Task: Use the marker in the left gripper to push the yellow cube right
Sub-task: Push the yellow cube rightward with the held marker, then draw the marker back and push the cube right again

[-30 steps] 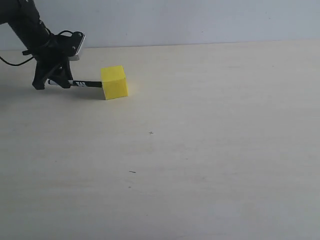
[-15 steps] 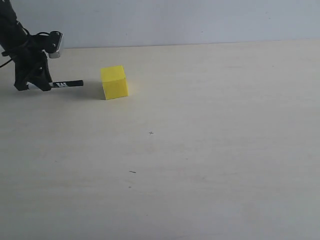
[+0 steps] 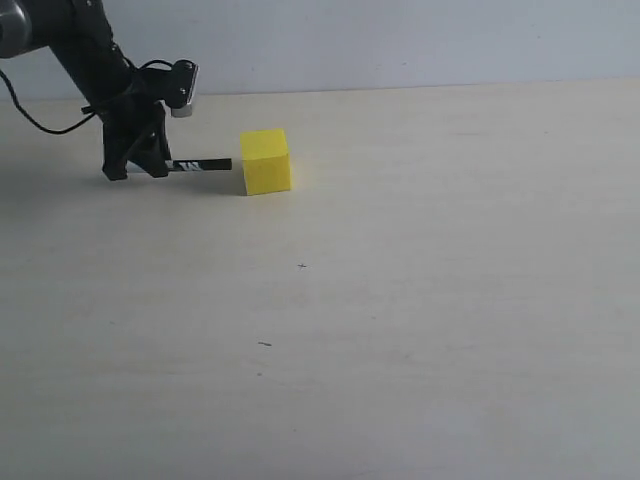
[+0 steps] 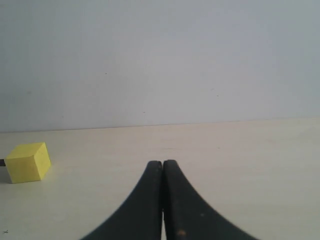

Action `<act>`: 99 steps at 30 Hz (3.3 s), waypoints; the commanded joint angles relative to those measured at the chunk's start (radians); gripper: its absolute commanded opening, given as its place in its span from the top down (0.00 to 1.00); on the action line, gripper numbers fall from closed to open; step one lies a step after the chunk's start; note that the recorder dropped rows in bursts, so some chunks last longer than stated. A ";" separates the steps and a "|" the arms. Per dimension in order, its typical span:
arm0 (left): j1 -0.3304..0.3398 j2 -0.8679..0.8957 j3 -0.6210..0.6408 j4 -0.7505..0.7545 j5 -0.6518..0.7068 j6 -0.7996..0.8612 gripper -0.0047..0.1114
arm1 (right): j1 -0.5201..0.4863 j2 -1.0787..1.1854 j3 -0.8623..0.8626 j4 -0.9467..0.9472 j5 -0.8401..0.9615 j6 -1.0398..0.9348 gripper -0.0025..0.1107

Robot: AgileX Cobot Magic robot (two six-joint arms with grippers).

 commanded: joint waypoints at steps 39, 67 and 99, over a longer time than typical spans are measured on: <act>-0.053 -0.043 -0.006 0.116 -0.026 -0.221 0.96 | -0.001 -0.005 0.004 -0.002 -0.005 -0.002 0.98; -0.130 -0.038 -0.006 0.113 -0.060 -0.164 0.96 | -0.001 -0.005 0.004 -0.002 -0.005 -0.003 0.98; -0.229 -0.038 -0.006 0.156 0.007 -0.437 0.96 | -0.001 -0.005 0.004 -0.002 -0.005 -0.003 0.98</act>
